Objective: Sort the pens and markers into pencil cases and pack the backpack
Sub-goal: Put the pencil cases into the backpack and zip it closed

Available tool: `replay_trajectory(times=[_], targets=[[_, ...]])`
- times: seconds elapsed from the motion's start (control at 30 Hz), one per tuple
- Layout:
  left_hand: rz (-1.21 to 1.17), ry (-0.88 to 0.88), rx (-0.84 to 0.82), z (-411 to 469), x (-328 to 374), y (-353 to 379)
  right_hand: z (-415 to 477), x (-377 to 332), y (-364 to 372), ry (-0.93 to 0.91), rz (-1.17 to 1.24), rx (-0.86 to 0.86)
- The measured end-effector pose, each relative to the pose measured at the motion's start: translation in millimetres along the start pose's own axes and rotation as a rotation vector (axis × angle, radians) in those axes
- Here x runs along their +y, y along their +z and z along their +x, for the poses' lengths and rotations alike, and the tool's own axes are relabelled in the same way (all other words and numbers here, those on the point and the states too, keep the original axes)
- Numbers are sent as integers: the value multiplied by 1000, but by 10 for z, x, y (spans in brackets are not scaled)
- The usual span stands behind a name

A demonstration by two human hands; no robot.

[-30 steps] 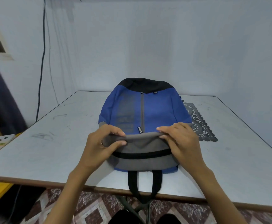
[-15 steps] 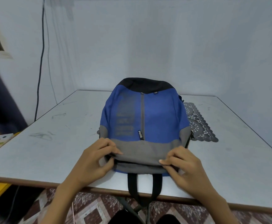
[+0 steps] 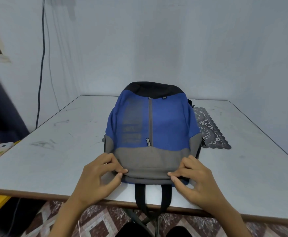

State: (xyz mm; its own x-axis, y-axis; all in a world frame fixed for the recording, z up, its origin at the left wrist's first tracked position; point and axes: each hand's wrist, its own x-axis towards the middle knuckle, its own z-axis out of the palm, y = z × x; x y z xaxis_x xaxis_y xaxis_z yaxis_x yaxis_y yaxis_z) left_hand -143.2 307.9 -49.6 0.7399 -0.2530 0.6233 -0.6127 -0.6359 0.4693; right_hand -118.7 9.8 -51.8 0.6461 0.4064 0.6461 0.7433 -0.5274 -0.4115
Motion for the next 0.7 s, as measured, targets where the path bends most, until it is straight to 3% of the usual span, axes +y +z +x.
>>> replay_trajectory(times=[0.2,0.4,0.5,0.6,0.7], targets=[[89,-51,-4,160,51,-42,129,-59,-117,108,145,-19],[78,-119,82,615,137,-106,575,-73,-202,262,115,166],[160,-209,29,895,-94,-15,837,48,-120,409,-102,-53],[345,-416,-248,1090,-391,127,1042,176,-4,510,-431,-407],[427,-540,-490,1151,-528,314,1095,343,130,622,-480,-589]])
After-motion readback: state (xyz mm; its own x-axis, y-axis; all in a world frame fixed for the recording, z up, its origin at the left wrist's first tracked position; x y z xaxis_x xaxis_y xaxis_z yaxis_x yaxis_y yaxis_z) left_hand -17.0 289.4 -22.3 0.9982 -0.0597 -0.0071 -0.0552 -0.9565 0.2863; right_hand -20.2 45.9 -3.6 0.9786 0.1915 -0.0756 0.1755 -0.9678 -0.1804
